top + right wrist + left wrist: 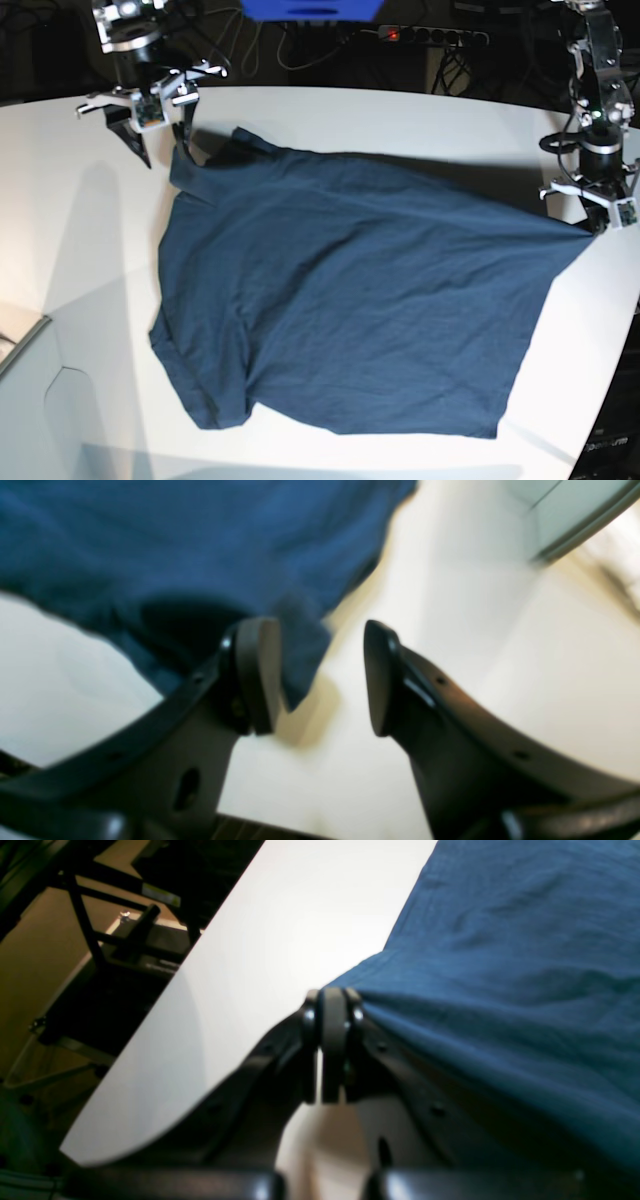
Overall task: Layout the t-shirt on the table in an organized manner, then fold the t-shirt properly
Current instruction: 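Open both grippers and move the right gripper to the shirt's collar edge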
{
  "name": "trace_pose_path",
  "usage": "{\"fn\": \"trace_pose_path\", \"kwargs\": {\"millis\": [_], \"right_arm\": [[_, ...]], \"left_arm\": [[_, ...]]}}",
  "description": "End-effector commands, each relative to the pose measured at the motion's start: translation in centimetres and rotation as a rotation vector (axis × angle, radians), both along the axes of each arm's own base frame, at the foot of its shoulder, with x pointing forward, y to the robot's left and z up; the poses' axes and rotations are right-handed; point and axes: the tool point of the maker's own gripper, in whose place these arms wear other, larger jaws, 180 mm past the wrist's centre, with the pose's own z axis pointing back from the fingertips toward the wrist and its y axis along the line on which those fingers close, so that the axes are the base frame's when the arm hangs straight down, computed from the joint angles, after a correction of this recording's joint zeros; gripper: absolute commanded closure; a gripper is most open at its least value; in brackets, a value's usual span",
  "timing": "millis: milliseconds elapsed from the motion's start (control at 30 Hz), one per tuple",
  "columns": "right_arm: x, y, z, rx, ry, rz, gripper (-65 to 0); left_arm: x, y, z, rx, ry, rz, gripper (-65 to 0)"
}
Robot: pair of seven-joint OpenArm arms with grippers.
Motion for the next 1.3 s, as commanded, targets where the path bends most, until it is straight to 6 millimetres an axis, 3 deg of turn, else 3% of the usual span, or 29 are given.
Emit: {"fn": "trace_pose_path", "kwargs": {"millis": [0, 133, 200, 333, 500, 733, 867, 1000, 1267], "right_arm": [[0.4, 0.1, 1.7, 0.004, -0.055, 0.003, -27.6], [2.0, -0.2, 3.3, -0.004, -0.108, -0.008, -27.6], [2.8, -1.0, 2.5, -0.011, -0.09, -0.037, -27.7], [4.6, -2.4, 1.2, -0.004, -0.06, -0.117, -27.9], [5.0, -2.1, -1.4, 0.022, -0.001, -0.129, -28.0], [4.7, 3.1, -4.8, 0.117, 0.083, -0.059, -28.0], [4.7, 7.2, -5.4, 0.162, 0.103, 0.032, -28.0], [6.1, 8.7, -6.4, 0.186, 0.115, 0.051, -27.8], [8.6, 8.8, -7.1, 0.182, 0.111, 0.056, -27.7]], "left_arm": [[0.6, 0.6, 1.8, 0.034, -0.053, -0.002, -0.2], [0.6, 0.9, 2.0, 0.043, -0.053, -0.003, -0.2], [0.7, 1.7, 2.6, 0.051, -0.07, 0.017, -0.2], [0.6, 5.1, 5.3, 0.079, -0.138, 0.11, -0.2], [0.7, 7.4, 7.7, 0.103, -0.203, 0.174, -0.2], [0.6, 7.4, 7.3, 0.098, -0.192, 0.176, -0.2], [0.4, 7.3, 7.0, 0.095, -0.185, 0.177, -0.2], [0.4, 7.3, 7.2, 0.099, -0.188, 0.175, -0.2], [-0.1, 7.7, 7.1, 0.108, -0.177, 0.179, -0.2]]}}
